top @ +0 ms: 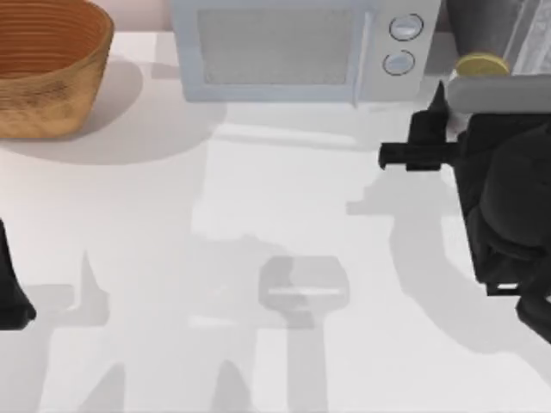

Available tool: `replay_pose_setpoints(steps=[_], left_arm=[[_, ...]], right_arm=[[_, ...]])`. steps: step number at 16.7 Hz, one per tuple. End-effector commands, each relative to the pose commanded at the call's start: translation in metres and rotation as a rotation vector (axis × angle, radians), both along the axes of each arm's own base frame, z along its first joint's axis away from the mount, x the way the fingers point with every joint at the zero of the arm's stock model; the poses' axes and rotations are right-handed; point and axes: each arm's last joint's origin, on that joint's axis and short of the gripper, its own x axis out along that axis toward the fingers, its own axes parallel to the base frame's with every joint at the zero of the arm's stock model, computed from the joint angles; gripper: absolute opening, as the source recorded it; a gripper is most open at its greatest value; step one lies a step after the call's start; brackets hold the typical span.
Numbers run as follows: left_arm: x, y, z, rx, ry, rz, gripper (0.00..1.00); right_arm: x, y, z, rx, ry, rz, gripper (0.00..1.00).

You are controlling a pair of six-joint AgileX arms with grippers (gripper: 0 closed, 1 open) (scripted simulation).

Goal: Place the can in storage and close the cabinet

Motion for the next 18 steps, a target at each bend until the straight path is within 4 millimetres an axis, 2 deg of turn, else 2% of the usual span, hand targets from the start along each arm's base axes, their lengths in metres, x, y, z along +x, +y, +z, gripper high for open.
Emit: replay_pose_setpoints(steps=[2,5,9,13,18], left_arm=[[0.000,0.000,0.000,0.000,0.000,0.000,1.00],[0.000,0.000,0.000,0.000,0.000,0.000,1.00],[0.000,0.000,0.000,0.000,0.000,0.000,1.00],[0.000,0.000,0.000,0.000,0.000,0.000,1.00],[0.000,0.000,0.000,0.000,0.000,0.000,1.00]], right_arm=[[-0.009,-0.035,0.008,-0.012,0.027,-0.016,0.00],[-0.034,-0.085,0.008,-0.019,0.076,-0.027,0.00],[-0.076,-0.132,-0.004,0.004,0.112,-0.013,0.00],[-0.110,-0.154,-0.020,0.035,0.072,0.015,0.00],[-0.131,-0.163,-0.032,0.048,-0.026,0.046,0.00]])
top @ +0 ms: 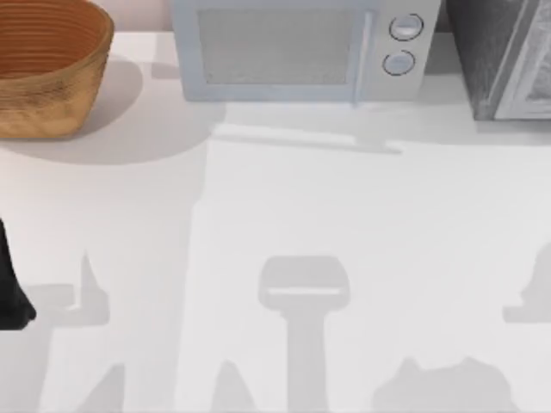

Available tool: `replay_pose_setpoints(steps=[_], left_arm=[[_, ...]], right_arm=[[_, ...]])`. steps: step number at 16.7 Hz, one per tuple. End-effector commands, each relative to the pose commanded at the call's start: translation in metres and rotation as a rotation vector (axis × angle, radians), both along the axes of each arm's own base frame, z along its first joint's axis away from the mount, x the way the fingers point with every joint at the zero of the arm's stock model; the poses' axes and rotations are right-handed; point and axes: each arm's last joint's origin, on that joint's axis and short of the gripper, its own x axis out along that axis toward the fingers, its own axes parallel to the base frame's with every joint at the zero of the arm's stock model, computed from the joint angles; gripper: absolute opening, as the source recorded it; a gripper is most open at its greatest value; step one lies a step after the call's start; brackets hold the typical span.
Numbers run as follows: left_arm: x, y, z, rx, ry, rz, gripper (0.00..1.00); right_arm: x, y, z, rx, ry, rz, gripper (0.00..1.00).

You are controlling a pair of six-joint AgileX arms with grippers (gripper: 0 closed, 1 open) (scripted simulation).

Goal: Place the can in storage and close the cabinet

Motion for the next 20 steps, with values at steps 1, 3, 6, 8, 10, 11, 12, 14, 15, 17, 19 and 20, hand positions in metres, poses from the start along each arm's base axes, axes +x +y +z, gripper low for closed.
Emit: replay_pose_setpoints(steps=[1,3,6,8,10,11,12,14,15,17,19,20], left_arm=[[0.000,0.000,0.000,0.000,0.000,0.000,1.00],[0.000,0.000,0.000,0.000,0.000,0.000,1.00],[0.000,0.000,0.000,0.000,0.000,0.000,1.00],[0.000,0.000,0.000,0.000,0.000,0.000,1.00],[0.000,0.000,0.000,0.000,0.000,0.000,1.00],[0.000,0.000,0.000,0.000,0.000,0.000,1.00],[0.000,0.000,0.000,0.000,0.000,0.000,1.00],[0.000,0.000,0.000,0.000,0.000,0.000,1.00],[0.000,0.000,0.000,0.000,0.000,0.000,1.00],[0.000,0.000,0.000,0.000,0.000,0.000,1.00],[0.000,0.000,0.000,0.000,0.000,0.000,1.00],[0.000,0.000,0.000,0.000,0.000,0.000,1.00]], right_arm=[[-0.002,-0.001,-0.001,0.000,-0.013,0.001,0.00],[-0.004,-0.002,-0.003,0.000,-0.026,0.001,0.00],[-0.004,-0.002,-0.004,0.000,-0.028,0.001,0.00],[-0.004,-0.002,-0.003,0.002,-0.028,0.003,0.00],[-0.004,-0.002,0.000,0.002,-0.028,0.003,0.00],[-0.004,-0.001,0.005,0.001,-0.028,0.003,0.00],[-0.004,-0.001,0.013,0.001,-0.028,0.002,0.00],[-0.004,0.000,0.036,0.001,-0.028,0.002,0.00],[-0.004,0.000,0.050,0.001,-0.028,0.002,0.00],[-0.001,0.002,0.083,0.001,-0.028,0.001,0.00],[0.006,0.004,0.121,0.000,-0.028,0.001,0.00],[0.010,0.005,0.141,0.000,-0.028,0.000,0.00]])
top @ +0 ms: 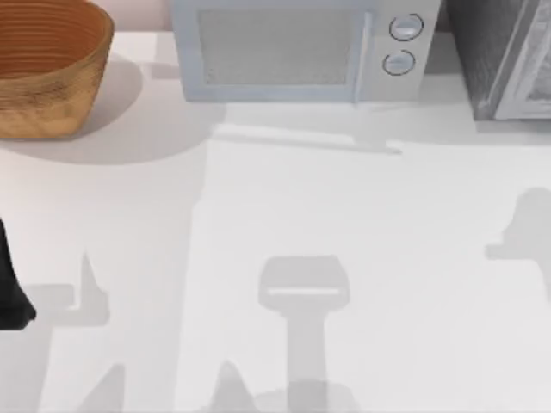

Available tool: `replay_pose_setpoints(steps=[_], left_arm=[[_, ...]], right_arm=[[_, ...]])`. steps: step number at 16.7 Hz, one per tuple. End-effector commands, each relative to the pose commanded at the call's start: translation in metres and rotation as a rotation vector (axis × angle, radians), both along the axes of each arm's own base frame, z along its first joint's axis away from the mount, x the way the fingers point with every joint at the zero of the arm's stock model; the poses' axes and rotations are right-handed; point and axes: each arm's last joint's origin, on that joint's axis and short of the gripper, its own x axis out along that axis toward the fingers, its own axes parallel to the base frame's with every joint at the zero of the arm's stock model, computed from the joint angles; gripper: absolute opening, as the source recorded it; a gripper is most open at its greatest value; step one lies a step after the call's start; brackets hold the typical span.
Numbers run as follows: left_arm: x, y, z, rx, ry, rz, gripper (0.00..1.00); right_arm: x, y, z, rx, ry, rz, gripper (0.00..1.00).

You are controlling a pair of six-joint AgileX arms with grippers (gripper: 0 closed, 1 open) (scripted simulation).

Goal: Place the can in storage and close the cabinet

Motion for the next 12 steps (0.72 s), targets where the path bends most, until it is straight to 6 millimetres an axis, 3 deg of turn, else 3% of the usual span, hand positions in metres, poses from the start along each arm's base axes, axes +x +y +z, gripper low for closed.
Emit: replay_pose_setpoints(steps=[7,12], left_arm=[[0.000,0.000,0.000,0.000,0.000,0.000,1.00],[0.000,0.000,0.000,0.000,0.000,0.000,1.00]], right_arm=[[0.057,0.015,0.128,0.000,0.000,0.000,0.00],[0.106,0.031,0.184,0.001,-0.001,0.002,0.00]])
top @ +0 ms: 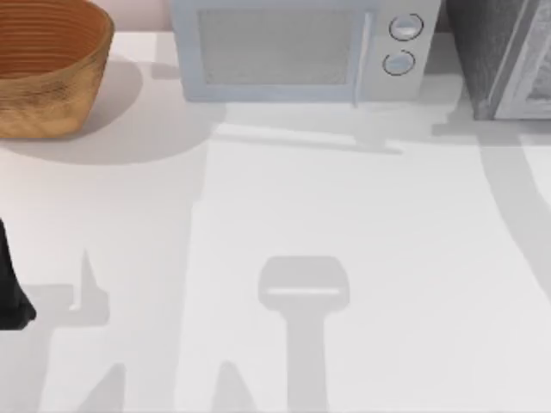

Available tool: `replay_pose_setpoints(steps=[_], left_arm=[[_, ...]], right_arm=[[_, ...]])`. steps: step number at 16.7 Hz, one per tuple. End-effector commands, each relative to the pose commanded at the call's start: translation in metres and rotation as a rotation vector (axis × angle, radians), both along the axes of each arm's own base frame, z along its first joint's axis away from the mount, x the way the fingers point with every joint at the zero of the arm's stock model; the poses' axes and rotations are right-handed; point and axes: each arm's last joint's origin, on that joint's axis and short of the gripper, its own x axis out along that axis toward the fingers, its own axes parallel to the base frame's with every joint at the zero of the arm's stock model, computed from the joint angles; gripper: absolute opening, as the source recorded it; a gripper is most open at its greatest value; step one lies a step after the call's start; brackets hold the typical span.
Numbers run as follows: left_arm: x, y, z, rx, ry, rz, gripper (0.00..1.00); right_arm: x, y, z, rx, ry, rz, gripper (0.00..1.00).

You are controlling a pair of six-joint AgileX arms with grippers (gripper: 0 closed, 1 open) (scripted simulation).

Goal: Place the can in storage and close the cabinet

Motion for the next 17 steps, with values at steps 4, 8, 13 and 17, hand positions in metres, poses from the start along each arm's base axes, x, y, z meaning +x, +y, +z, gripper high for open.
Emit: replay_pose_setpoints(steps=[4,8,13,17], left_arm=[[0.000,0.000,0.000,0.000,0.000,0.000,1.00],[0.000,0.000,0.000,0.000,0.000,0.000,1.00],[0.000,0.000,0.000,0.000,0.000,0.000,1.00],[0.000,0.000,0.000,0.000,0.000,0.000,1.00]], right_arm=[[0.025,0.009,0.020,0.001,0.000,0.001,0.00],[0.030,0.011,0.023,0.001,0.000,0.001,0.00],[0.035,0.010,0.026,0.003,0.000,-0.002,0.00],[0.061,0.012,0.039,0.002,-0.001,-0.002,0.00]])
